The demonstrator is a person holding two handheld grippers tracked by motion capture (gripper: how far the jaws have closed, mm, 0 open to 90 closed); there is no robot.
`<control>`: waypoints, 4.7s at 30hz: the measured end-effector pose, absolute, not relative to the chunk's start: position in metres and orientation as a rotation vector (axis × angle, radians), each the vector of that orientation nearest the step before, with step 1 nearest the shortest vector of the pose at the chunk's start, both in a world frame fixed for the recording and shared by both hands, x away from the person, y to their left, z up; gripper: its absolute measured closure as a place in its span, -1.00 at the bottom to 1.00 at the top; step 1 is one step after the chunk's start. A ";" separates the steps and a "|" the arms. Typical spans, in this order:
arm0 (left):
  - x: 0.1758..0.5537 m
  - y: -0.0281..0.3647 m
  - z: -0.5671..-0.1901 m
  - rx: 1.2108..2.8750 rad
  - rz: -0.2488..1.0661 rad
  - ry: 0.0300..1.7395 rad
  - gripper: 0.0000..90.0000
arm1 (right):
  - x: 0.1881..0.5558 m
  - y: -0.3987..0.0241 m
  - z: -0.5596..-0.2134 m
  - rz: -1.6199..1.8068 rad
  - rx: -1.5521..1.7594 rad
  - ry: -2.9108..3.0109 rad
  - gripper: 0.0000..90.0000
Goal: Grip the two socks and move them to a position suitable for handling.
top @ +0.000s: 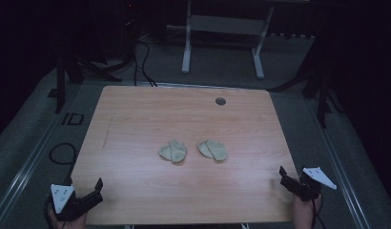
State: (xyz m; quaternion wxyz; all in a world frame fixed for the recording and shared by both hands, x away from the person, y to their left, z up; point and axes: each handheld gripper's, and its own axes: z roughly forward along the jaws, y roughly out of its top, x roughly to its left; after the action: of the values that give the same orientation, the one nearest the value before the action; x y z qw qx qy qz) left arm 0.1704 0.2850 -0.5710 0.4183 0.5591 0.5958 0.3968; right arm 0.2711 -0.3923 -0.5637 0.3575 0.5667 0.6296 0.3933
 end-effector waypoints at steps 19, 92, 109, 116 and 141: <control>0.172 0.281 -0.570 1.407 0.984 1.486 -0.97 | 0.274 -0.393 -0.560 1.064 1.498 1.804 -0.70; 0.171 0.279 -0.570 1.419 0.939 1.452 -0.97 | 0.381 -0.161 -0.547 1.051 1.103 2.316 -0.12; 0.170 0.279 -0.571 1.425 0.934 1.460 -0.97 | 0.379 -0.148 -0.568 0.938 1.043 2.252 0.31; 0.170 0.279 -0.572 1.428 0.937 1.463 -0.97 | 0.376 -0.143 -0.567 0.877 1.013 2.228 0.74; 0.170 0.280 -0.571 1.429 0.948 1.461 -0.97 | 0.312 -0.160 -0.515 0.993 0.956 2.251 0.81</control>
State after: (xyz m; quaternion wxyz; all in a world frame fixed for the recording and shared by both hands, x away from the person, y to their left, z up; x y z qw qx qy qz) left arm 0.1702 0.2798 -0.5709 0.4299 0.5727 0.5854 0.3800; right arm 0.3123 -0.1602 -0.5149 0.2481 0.3509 0.8261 0.3645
